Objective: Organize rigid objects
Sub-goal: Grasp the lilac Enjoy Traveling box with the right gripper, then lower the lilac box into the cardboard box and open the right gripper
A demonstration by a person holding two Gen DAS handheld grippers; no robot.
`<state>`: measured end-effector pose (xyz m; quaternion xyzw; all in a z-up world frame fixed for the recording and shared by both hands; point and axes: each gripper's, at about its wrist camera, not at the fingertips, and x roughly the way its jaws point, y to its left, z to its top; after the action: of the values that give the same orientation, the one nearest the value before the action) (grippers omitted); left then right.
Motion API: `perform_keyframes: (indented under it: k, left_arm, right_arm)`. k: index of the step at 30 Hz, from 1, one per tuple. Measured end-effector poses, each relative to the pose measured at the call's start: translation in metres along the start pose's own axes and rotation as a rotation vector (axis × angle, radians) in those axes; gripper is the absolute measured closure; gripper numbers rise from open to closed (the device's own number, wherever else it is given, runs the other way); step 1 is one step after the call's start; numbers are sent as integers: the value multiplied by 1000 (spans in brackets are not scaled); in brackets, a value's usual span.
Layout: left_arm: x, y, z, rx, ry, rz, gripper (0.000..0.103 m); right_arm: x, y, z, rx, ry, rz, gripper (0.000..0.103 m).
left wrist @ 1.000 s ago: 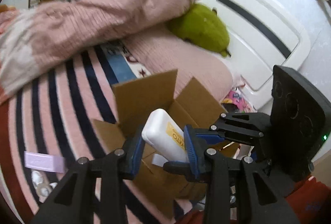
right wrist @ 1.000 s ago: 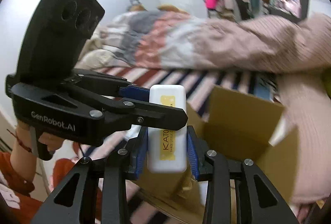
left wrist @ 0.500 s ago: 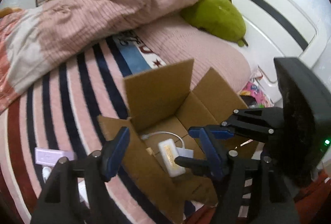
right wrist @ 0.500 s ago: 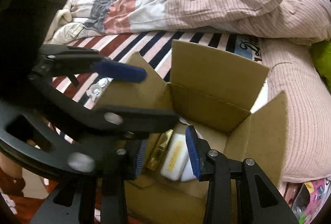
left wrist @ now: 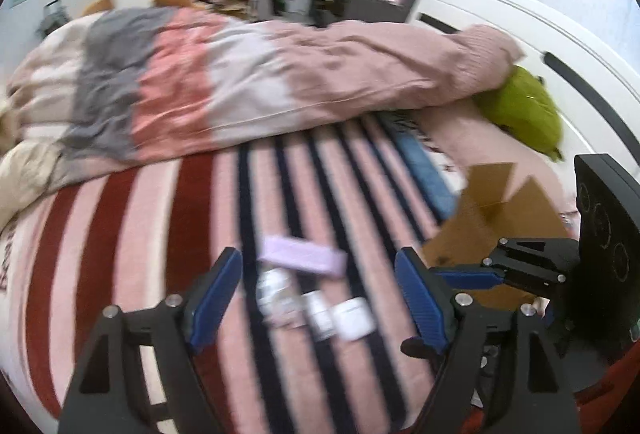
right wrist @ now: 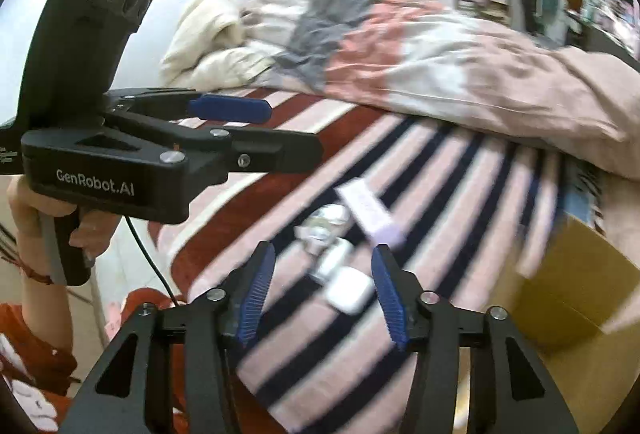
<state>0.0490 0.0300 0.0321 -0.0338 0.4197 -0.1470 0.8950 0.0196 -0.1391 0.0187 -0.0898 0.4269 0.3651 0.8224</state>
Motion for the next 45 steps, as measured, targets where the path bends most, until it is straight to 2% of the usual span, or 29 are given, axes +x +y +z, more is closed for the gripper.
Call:
perform_keyframes:
  k: [3,6,14,17,21,23,24,25,28,31,34,38,41,45]
  left_arm:
    - [7,32,-17,-47,13,27,23]
    - [15,56,-34,-88,23,21,23]
    - [45,85,-54,-125,63,20,23]
    - [53,89,-56,-121,77,26,23]
    - [61,92,-56,-132,89,19,23]
    - [62,92,-55,-133,94,21,23]
    - [62,91,-55,-133,96,22,23]
    - [62,91,-54,-135,97,20,23]
    - [56,86,-49,-143,85,-7,23]
    - [45,76,-42,-140,58,-36,23]
    - [31,62,-34,-138,20,-93,23]
    - [10,34,-23,-120,-30,-168,23]
    - [-1,10,-13,-99,-58,-215,23]
    - [-6,-28,1,-56,-84,-271,23]
  right_arm:
    - [39,18,6,-11,30,-3,50]
    - [83,20,7,0,58,-77,50]
    - [163,-35,0,123,82,-308,49]
    - [179,-49,2,130,59,-328,44]
    - [192,-62,8,148,50,-286,44]
    - [200,-68,8,168,61,-267,48]
    - [201,-69,7,176,63,-249,60]
    - [202,-70,6,182,74,-252,66]
    - [194,-63,6,157,72,-288,71]
    - [171,-43,11,112,34,-233,71]
    - [131,-13,19,29,-23,-165,71]
    - [85,14,22,-30,-33,-65,71]
    - [50,23,19,-59,-38,-10,71]
    - [7,22,9,-87,-83,15,71]
